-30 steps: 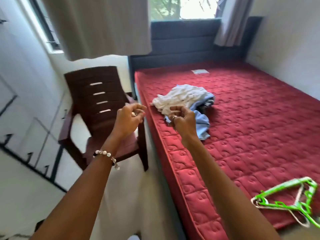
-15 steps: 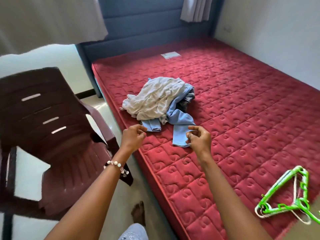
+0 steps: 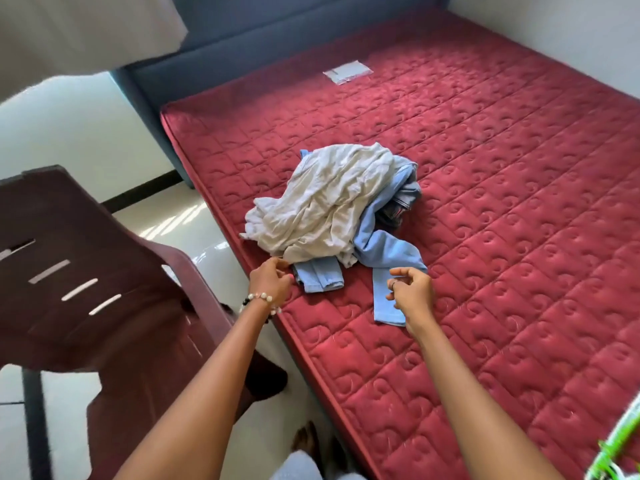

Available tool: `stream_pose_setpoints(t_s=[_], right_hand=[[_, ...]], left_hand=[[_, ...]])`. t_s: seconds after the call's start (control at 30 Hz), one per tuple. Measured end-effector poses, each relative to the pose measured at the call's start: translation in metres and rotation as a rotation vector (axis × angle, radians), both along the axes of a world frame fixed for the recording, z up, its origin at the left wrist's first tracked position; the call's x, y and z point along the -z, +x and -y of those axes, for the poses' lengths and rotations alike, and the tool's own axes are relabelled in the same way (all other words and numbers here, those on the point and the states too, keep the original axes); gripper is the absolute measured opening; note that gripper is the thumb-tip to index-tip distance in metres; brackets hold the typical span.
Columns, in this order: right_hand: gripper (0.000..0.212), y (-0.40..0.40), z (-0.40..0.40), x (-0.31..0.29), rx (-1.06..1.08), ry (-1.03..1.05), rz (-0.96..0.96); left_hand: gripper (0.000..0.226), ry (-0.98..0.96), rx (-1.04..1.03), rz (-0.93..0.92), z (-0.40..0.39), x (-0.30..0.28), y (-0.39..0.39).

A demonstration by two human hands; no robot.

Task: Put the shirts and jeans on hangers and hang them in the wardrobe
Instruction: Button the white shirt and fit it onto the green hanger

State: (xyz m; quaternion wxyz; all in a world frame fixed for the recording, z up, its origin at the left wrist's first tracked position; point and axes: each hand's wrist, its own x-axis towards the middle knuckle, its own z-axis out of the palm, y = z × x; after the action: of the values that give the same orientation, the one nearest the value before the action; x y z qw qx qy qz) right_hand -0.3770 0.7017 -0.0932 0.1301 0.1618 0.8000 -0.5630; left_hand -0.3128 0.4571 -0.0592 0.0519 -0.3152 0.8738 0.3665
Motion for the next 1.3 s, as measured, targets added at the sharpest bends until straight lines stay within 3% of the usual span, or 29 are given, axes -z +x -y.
stream_pose_setpoints(t_s=[0.4, 0.6, 0.7, 0.77, 0.83, 0.93, 1.0, 1.07, 1.13, 1.2, 1.23, 1.3], right_hand=[[0.017, -0.166, 0.054, 0.066, 0.089, 0.163, 0.208], [0.013, -0.272, 0.105, 0.105, 0.151, 0.069, 0.286], [0.010, -0.317, 0.134, 0.121, 0.316, 0.053, 0.276], [0.039, -0.341, 0.149, 0.133, 0.397, 0.092, 0.282], [0.051, -0.352, 0.160, 0.131, 0.431, 0.164, 0.293], [0.026, -0.355, 0.162, 0.124, 0.491, 0.225, 0.183], [0.029, -0.350, 0.161, 0.109, 0.468, 0.279, 0.049], [0.034, -0.345, 0.163, 0.089, 0.502, 0.032, -0.071], [0.026, -0.332, 0.168, 0.055, 0.484, -0.522, -0.042], [0.013, -0.313, 0.175, 0.031, 0.231, -0.884, 0.056], [0.011, -0.301, 0.174, 0.016, 0.031, -0.925, 0.077], [0.023, -0.275, 0.172, -0.007, -0.415, -0.795, 0.121]], left_hand=[[0.038, -0.019, 0.087, 0.097, 0.050, 0.049, -0.132], [0.036, -0.081, 0.231, 0.111, 0.090, 0.086, -0.208], [0.038, -0.122, 0.305, 0.098, 0.114, 0.097, -0.236], [0.038, -0.128, 0.310, 0.088, 0.128, 0.102, -0.250], [0.036, -0.121, 0.314, 0.079, 0.138, 0.105, -0.260], [0.032, -0.088, 0.271, 0.032, 0.140, 0.107, -0.272], [0.028, -0.034, 0.200, 0.001, 0.138, 0.104, -0.277], [0.021, 0.022, 0.102, -0.011, 0.136, 0.100, -0.285], [0.010, 0.164, -0.020, -0.077, 0.132, 0.089, -0.293], [0.012, 0.405, -0.155, -0.182, 0.122, 0.067, -0.304], [0.020, 0.559, -0.188, -0.212, 0.115, 0.050, -0.311], [0.047, 0.873, -0.132, -0.141, 0.104, 0.018, -0.322]])
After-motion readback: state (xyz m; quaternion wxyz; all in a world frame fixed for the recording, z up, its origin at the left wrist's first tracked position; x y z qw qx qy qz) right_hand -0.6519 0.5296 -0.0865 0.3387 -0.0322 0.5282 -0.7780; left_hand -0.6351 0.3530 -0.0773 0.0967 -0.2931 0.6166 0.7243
